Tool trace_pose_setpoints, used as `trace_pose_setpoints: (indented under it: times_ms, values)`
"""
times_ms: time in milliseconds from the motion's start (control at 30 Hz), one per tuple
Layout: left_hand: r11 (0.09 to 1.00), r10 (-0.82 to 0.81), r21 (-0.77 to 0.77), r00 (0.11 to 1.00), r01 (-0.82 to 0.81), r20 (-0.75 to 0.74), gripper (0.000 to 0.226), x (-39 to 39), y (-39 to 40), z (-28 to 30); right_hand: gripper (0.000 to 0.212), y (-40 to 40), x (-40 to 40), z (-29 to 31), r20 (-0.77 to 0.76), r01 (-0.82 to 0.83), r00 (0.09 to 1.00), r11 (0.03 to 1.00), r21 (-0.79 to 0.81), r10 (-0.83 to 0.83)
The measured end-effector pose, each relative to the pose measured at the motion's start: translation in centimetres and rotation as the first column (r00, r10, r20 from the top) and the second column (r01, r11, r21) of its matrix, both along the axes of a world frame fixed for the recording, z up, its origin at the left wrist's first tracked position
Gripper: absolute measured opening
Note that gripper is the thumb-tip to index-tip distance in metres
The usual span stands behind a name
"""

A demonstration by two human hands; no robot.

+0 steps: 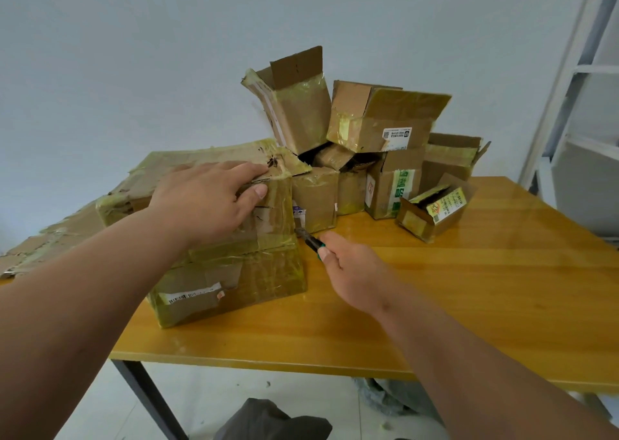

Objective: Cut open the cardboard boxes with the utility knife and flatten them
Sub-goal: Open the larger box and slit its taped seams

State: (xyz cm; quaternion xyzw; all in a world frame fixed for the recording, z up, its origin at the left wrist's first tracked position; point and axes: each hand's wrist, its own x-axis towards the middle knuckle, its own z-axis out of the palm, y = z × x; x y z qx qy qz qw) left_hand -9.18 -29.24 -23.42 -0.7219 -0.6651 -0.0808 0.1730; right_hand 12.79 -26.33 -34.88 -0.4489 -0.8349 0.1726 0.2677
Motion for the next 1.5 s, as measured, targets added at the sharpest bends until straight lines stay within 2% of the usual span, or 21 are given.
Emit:
trace_pose_setpoints:
  times_ms: [233,600,900,1033,1167,1300,1433,1500]
  values:
    - [1.0,0.014,-0.006,1.0,-0.014,0.003,0.053,0.1,0.0,0.1,0.022,0.1,0.2,-0.1,0.026,-0.011,1.0,1.0,0.013,0.01]
    - [1.0,0.017,-0.008,1.0,-0.017,0.005,0.053,0.1,-0.1,0.1,0.026,-0.7,1.0,-0.6,0.171,0.01,0.985,0.999,-0.033,-0.004]
    - [1.0,0.024,-0.017,1.0,-0.024,-0.004,0.053,0.1,-0.1,0.1,0.022,-1.0,1.1,-1.0,0.274,0.04,0.961,0.999,0.006,-0.04]
    - [0.999,0.032,-0.02,0.999,-0.032,0.009,0.053,0.1,-0.2,0.2,0.017,-1.8,1.2,-1.4,0.466,0.041,0.884,0.998,-0.044,-0.016]
    - [0.999,0.031,-0.012,1.0,-0.031,0.004,0.053,0.1,-0.3,0.1,0.017,-1.7,0.8,-1.0,0.521,0.025,0.853,0.999,-0.042,0.0]
    - [0.999,0.039,-0.009,0.999,-0.039,-0.006,0.053,0.1,-0.2,0.1,0.022,-1.5,1.2,-1.2,0.44,0.054,0.898,0.997,-0.053,-0.025]
    - [1.0,0.024,0.009,1.0,-0.024,-0.009,0.054,0.0,0.0,0.0,0.02,-1.5,1.5,-1.4,0.289,0.095,0.95,0.99,0.107,-0.122]
    - [1.0,0.02,0.012,1.0,-0.02,-0.01,0.053,-0.2,0.1,0.0,0.023,-1.2,1.0,-1.4,0.193,0.114,0.971,0.984,0.138,-0.14]
